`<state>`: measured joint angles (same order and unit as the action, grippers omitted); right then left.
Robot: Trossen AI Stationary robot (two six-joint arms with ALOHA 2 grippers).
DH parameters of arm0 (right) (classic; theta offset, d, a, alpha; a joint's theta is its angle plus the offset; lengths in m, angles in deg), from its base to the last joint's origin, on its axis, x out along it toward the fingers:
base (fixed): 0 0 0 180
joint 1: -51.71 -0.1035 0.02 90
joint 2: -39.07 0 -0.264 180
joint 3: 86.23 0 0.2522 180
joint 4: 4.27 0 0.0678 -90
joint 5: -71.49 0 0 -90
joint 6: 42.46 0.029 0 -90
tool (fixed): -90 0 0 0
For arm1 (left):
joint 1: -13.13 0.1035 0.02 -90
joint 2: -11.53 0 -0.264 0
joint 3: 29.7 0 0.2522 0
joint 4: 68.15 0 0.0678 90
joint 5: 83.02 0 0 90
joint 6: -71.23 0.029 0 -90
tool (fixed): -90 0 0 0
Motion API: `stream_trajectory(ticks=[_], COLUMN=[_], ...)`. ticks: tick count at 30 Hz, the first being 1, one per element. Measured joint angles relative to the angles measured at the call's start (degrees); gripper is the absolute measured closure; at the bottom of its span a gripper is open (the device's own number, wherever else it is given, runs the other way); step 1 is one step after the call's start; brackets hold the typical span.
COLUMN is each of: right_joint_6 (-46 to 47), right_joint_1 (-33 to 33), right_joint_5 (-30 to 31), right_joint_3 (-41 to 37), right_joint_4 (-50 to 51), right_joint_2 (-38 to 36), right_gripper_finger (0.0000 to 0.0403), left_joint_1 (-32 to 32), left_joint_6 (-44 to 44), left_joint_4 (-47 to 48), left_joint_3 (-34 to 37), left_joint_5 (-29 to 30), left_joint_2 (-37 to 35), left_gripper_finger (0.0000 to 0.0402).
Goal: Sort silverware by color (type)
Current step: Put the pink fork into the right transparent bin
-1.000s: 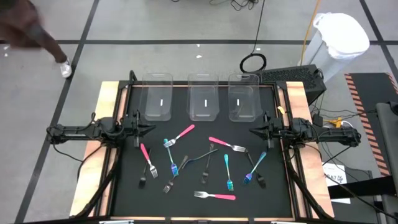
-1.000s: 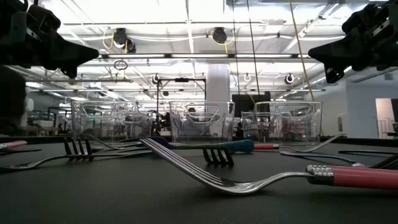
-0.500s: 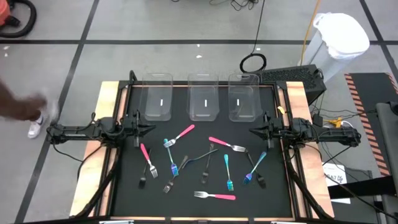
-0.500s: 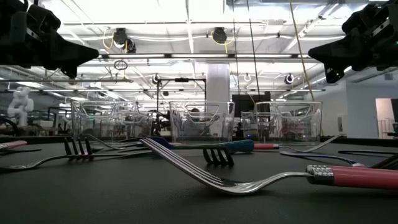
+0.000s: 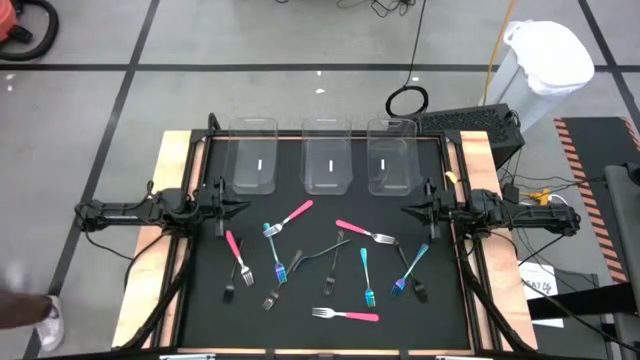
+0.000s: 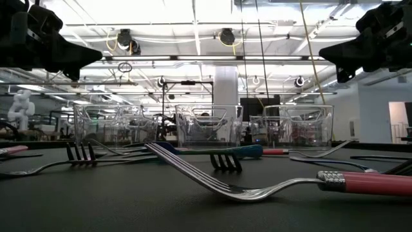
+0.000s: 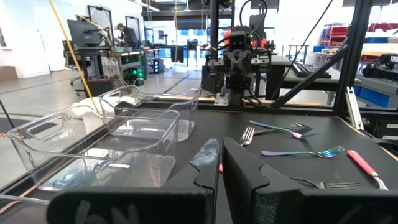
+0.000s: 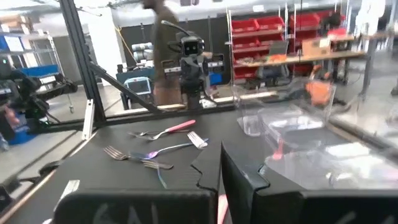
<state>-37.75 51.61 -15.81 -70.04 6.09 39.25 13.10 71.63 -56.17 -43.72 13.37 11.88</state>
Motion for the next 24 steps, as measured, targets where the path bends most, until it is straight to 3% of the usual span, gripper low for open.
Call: stream_trajectory(ticks=[5, 10, 24], right_joint_6=[-2.7, -2.9, -6.8], right_joint_1=[0.0, 0.0, 0.0], right_joint_5=[-4.3, -4.3, -3.9], right_joint_3=[2.9, 6.8, 22.1], right_joint_4=[0.9, 6.6, 9.3], right_joint_2=[0.6, 3.5, 18.3], right_gripper_finger=[0.0392, 0.0392, 0.0392], left_joint_1=[0.0, 0.0, 0.0], left_joint_6=[0.0, 0.0, 0.0], left_joint_4=[-0.3, -0.5, -0.9], left_joint_3=[0.0, 0.0, 0.0], left_joint_5=[0.0, 0.0, 4.2], left_joint_2=[0.0, 0.0, 0.0], left_gripper_finger=[0.0377, 0.0377, 0.0377])
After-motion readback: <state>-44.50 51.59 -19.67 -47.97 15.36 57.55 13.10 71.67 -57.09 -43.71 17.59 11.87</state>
